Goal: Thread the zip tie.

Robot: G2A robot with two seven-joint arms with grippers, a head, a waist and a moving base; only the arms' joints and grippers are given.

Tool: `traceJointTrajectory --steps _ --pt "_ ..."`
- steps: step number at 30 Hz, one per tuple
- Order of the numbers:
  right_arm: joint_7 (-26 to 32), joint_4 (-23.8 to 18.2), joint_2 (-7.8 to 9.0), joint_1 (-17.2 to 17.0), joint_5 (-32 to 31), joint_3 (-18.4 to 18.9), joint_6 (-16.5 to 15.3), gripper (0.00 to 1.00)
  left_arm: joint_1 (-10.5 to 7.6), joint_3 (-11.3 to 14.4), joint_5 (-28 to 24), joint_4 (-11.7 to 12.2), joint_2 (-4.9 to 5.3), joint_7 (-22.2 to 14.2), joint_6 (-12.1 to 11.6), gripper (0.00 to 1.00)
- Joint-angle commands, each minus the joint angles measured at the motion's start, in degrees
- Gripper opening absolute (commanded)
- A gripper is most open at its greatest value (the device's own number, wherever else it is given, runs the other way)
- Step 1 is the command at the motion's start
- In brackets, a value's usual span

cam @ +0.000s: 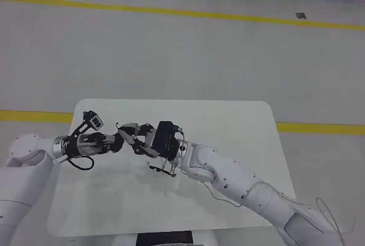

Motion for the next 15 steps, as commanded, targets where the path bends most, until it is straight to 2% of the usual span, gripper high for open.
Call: traceJointTrajectory --steps 1,7,12,15 --pt "-0.84 0.52 0.21 0.98 0.27 -1.50 0.00 0.00 0.05 1.00 -0.56 -0.41 0.78 0.00 -0.43 0.00" --pt "-3.48 2.47 0.69 4.15 1.41 -5.80 0.00 0.00 -0.27 2.86 -2.12 0.09 3.17 0.00 -2.25 0.00" --pt "-5.59 3.30 0.89 5.39 2.47 -7.69 0.00 0.00 -0.45 4.13 -3.71 0.06 5.01 0.00 -3.81 0.00" --pt "-5.59 3.30 0.89 5.39 2.47 -7.69 0.00 0.00 -0.45 4.24 -3.79 0.03 5.12 0.00 -3.92 0.00"
